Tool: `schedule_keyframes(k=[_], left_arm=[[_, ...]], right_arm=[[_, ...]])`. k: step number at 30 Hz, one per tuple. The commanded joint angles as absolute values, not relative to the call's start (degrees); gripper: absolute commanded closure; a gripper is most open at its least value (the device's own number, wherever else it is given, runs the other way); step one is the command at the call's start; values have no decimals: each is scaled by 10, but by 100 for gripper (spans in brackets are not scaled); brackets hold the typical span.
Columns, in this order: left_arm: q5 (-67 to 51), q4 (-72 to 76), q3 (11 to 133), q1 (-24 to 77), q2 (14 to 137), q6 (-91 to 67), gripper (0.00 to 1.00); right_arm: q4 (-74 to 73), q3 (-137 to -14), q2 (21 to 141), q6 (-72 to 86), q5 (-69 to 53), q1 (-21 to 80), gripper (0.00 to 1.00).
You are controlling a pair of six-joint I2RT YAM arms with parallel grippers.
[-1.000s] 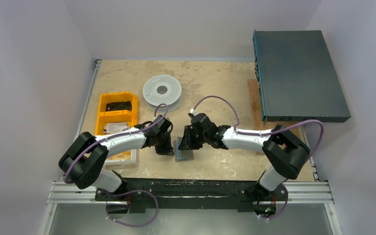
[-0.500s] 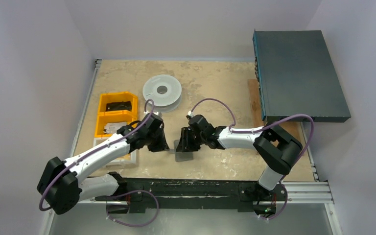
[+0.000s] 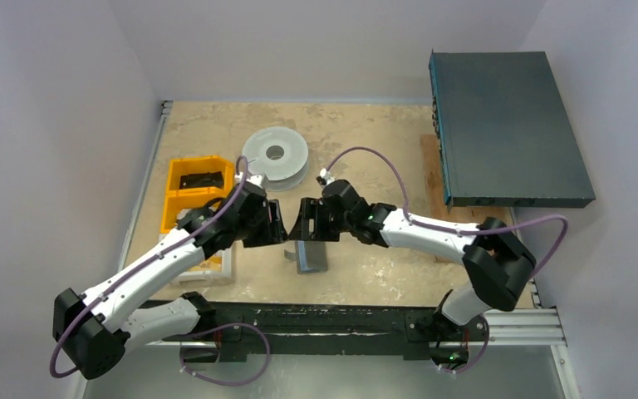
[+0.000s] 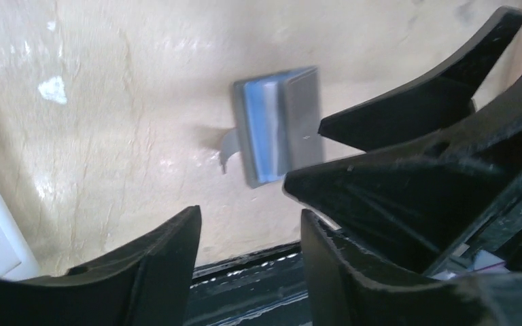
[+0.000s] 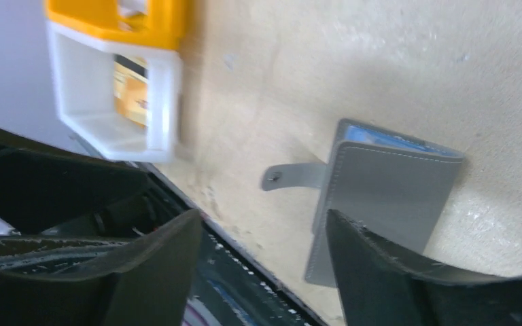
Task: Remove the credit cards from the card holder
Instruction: Reset both arms
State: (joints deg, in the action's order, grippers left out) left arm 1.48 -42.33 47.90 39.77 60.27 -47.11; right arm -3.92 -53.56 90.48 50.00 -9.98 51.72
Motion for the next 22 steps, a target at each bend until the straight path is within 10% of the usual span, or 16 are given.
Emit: schedule_keyframes(k=[1, 6, 22], left_arm=[[33, -437, 554, 390, 570, -409, 37], [31, -444, 613, 380, 546, -377, 7], [82, -487, 646, 376, 521, -354, 0]], right_arm=[[-83, -579, 832, 483, -38, 519, 26], [-124, -597, 767, 468, 35, 518, 5], [-112, -576, 654, 435, 112, 518, 1]])
